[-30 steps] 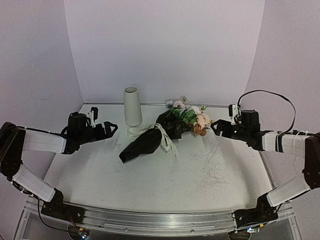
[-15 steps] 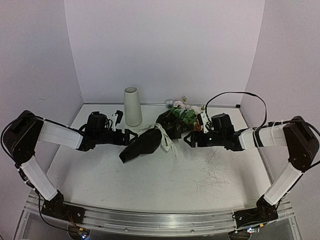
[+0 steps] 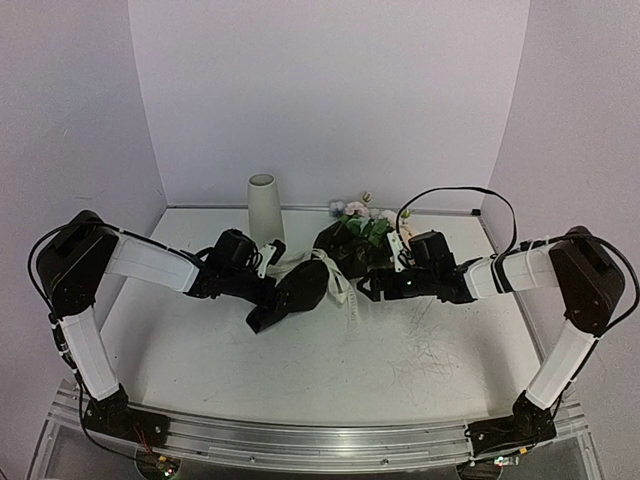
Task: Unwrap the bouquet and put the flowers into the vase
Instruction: Adjust the fake flower at the center of the board.
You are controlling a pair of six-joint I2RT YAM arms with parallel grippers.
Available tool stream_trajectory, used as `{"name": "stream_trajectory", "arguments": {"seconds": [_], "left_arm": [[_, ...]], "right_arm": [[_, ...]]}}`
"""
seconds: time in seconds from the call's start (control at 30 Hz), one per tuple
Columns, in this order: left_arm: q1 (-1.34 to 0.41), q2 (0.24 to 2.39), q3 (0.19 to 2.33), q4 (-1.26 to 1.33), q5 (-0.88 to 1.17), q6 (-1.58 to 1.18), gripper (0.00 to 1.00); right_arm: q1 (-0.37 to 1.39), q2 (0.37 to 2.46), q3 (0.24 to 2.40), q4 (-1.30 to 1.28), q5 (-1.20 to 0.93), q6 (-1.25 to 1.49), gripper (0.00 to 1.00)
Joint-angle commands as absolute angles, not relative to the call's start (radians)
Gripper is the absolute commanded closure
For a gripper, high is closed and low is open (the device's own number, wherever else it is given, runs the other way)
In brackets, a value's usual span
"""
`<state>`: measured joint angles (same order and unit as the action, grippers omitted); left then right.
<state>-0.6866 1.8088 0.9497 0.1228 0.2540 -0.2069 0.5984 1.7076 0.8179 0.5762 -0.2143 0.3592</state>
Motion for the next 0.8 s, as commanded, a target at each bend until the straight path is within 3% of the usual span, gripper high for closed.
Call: {"name": "stream_trajectory", "arguments": {"seconds": [0.0, 0.37, 0.77], "left_arm": [[-0.732, 1.803, 0.975, 0.055, 0.262, -0.207, 0.06], [-0.837, 1.751, 0.955, 0.086, 0.415, -0.366, 0.07], [-0.799, 1.624, 0.992, 0.082, 0.145, -0.368, 0.07]], "right_arm": [[0.606, 1.721, 0.853, 0.583, -0.234, 0.343, 0.16], [0.606, 1.661, 0.757, 0.572, -0.206, 0.332, 0.19], [0.606, 1.615, 0.703, 0.55, -0.195, 0.365, 0.15]]}}
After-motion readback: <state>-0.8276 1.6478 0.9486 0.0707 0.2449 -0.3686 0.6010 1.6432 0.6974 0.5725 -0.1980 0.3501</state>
